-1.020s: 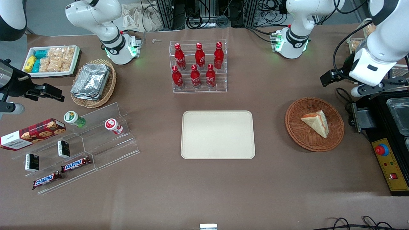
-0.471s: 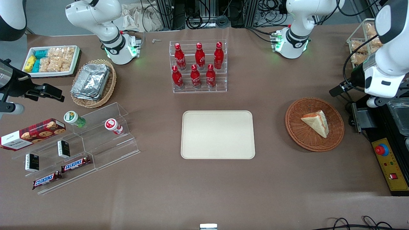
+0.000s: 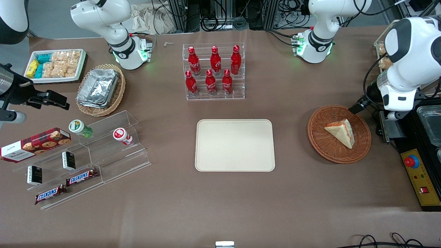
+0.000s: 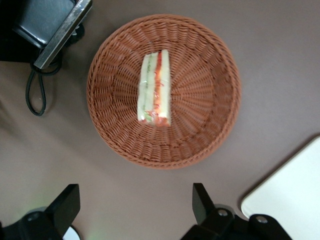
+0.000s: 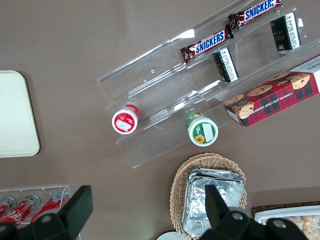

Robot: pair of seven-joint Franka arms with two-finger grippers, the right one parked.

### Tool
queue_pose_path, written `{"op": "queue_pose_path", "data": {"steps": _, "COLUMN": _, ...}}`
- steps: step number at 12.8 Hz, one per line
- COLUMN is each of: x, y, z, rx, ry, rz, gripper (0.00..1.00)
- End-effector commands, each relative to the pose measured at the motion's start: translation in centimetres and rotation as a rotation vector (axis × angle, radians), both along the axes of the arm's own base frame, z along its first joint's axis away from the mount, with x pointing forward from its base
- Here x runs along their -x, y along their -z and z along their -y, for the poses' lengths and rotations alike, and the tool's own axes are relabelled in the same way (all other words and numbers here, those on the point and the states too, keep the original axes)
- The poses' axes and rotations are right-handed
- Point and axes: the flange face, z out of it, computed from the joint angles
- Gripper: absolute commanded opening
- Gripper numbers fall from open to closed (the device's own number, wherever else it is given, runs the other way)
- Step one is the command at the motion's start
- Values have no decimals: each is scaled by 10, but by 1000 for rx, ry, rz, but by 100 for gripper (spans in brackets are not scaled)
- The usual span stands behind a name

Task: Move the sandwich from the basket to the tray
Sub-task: 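Move the open left gripper down over the sandwich in the basket, then close the left gripper on the wrapped sandwich's crust edge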

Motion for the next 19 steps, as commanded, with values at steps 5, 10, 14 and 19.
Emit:
{"op": "queue_pose_path", "data": {"steps": 5, "x": 2, "y": 57, "z": -25, "rx": 35, "ry": -97, "rz": 26, "gripper": 100}}
{"op": "queue_pose_path", "data": {"steps": 10, "x": -14, "y": 103, "z": -34, "rx": 49, "ry": -145, "rz": 24, "gripper": 100}}
{"op": "queue_pose_path", "data": {"steps": 14, "x": -19, "y": 142, "z": -43, "rx": 35, "ry": -165, "rz": 16, "gripper": 100}}
{"op": "queue_pose_path", "data": {"steps": 19, "x": -17, "y": 177, "z": -44, "rx": 28, "ry": -177, "rz": 40, "gripper": 100}}
